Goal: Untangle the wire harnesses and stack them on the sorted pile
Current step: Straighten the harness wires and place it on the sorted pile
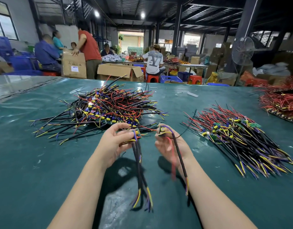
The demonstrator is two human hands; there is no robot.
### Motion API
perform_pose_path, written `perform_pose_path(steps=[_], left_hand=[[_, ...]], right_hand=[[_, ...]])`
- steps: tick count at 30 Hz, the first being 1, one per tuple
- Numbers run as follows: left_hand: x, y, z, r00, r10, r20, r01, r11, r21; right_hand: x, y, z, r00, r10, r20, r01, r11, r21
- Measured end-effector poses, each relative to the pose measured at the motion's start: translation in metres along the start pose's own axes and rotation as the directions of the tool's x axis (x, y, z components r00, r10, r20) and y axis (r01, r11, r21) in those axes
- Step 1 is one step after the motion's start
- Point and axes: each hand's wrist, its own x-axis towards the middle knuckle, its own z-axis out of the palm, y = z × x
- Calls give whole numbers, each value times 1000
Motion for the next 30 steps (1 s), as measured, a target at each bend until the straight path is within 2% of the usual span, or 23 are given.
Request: perform_pose_path(steps=[1, 2, 3, 4, 5, 6, 10, 12, 13, 15, 17, 19, 20, 24, 25, 28, 30], left_hand=[[1, -1, -1, 991, 33, -132, -21, 995, 96], [3, -5, -2, 955, 115, -272, -26, 950, 311], [5, -8, -4, 907, 225, -355, 26, 814, 580], [4, -9, -3, 885, 306, -352, 96, 619, 780], [3, -11, -3, 887, 336, -317, 146, 447, 882], [3, -11, -1, 900, 321, -295, 175, 354, 919], [-3, -6, 5, 900, 323, -293, 230, 220, 948], [-5, -4, 5, 869, 401, -290, 218, 215, 952], [-6, -3, 5, 847, 468, -251, 156, 233, 960], [-5, -1, 6, 849, 524, -61, -98, 270, 958], [-7, -1, 13, 905, 377, 195, -339, 368, 866], [-10, -8, 24, 921, 212, 327, -388, 428, 816], [-9, -15, 27, 922, 213, 324, -386, 428, 817], [-5, -24, 29, 906, 397, 143, -340, 486, 805], [-6, -26, 29, 900, 413, 137, -351, 502, 791], [-8, -31, 36, 875, 450, 178, -398, 461, 793], [-6, -32, 36, 870, 467, 156, -392, 463, 795]], right_hand=[[1, 0, -2, 998, -45, -54, 42, 998, -51], [2, 1, -2, 990, -71, -122, 55, 990, -131], [4, 2, -4, 981, -99, -170, 61, 974, -218], [4, 2, -3, 971, -126, -205, 62, 954, -292], [6, 3, -5, 966, -139, -220, 55, 935, -350], [5, 2, -5, 964, -139, -225, 44, 922, -384], [4, -1, 1, 984, -52, -170, -6, 946, -325], [2, -2, 4, 985, -16, -170, -53, 920, -389], [1, -2, 4, 983, 4, -181, -85, 894, -441], [-1, 0, 4, 975, 62, -212, -164, 844, -511], [-2, 3, 5, 967, 120, -224, -225, 814, -535], [-2, 5, 8, 969, 160, -187, -235, 825, -514], [-2, 5, 9, 973, 162, -165, -224, 838, -498], [-2, 3, 12, 989, 88, -117, -134, 866, -482], [-2, 2, 12, 989, 83, -126, -135, 863, -487], [-2, 0, 10, 980, 102, -174, -173, 867, -468], [-1, -1, 8, 984, 108, -142, -159, 889, -430]])
